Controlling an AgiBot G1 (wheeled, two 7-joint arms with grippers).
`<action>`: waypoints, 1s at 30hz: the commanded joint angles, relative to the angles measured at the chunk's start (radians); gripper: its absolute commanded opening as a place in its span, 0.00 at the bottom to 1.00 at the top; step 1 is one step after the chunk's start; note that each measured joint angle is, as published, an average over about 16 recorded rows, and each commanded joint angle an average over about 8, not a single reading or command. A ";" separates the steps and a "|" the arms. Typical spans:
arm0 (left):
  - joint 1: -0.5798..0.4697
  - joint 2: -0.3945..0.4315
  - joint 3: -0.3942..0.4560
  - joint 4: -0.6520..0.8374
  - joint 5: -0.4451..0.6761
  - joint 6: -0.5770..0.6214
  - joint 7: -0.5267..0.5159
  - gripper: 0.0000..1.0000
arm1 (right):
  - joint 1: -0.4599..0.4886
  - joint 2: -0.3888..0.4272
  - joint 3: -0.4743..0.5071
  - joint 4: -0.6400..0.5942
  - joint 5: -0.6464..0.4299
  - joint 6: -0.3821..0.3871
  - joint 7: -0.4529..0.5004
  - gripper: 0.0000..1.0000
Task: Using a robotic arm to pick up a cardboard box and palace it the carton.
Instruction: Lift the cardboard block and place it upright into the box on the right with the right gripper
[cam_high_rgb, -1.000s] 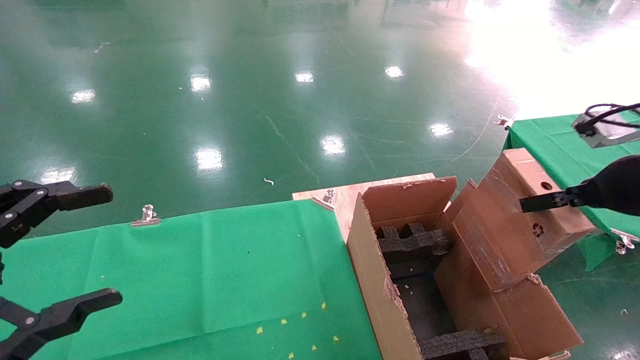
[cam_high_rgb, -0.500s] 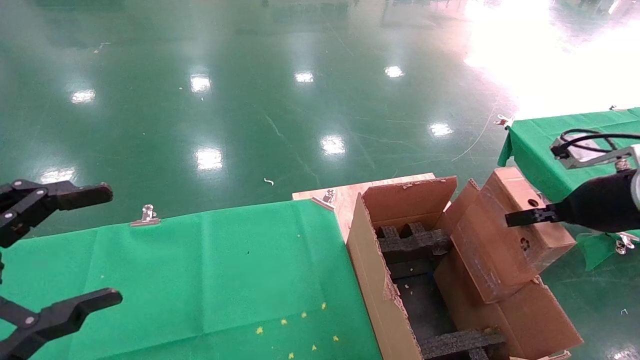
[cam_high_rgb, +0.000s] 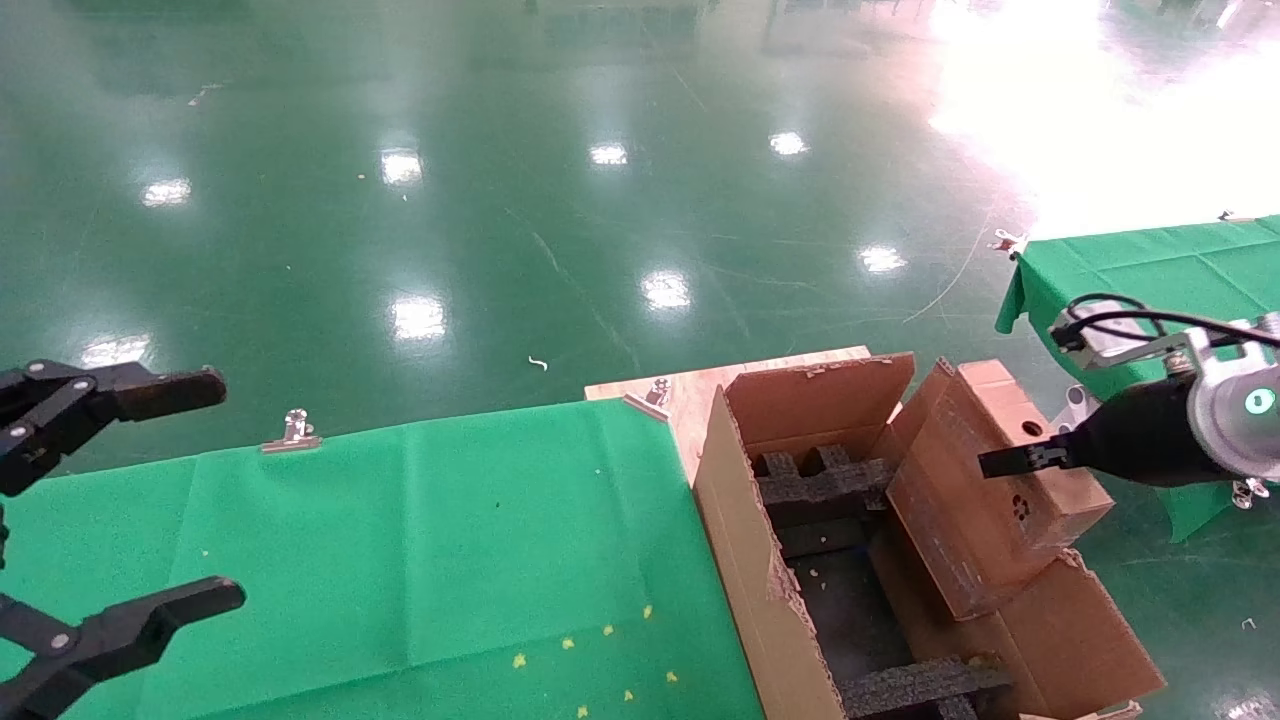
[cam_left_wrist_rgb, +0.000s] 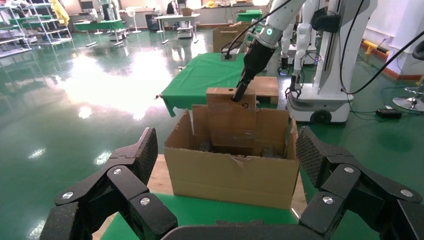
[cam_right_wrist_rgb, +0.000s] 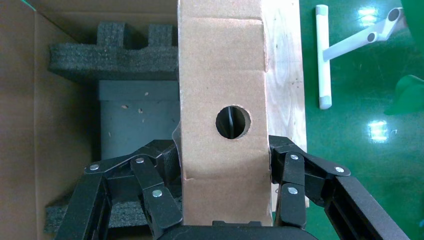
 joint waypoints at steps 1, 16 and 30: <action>0.000 0.000 0.000 0.000 0.000 0.000 0.000 1.00 | -0.013 -0.003 -0.005 -0.001 -0.004 0.015 0.003 0.00; 0.000 0.000 0.000 0.000 0.000 0.000 0.000 1.00 | -0.139 -0.062 -0.049 -0.030 -0.047 0.148 0.053 0.00; 0.000 0.000 0.000 0.000 0.000 0.000 0.000 1.00 | -0.248 -0.127 -0.068 -0.123 -0.006 0.241 0.032 0.00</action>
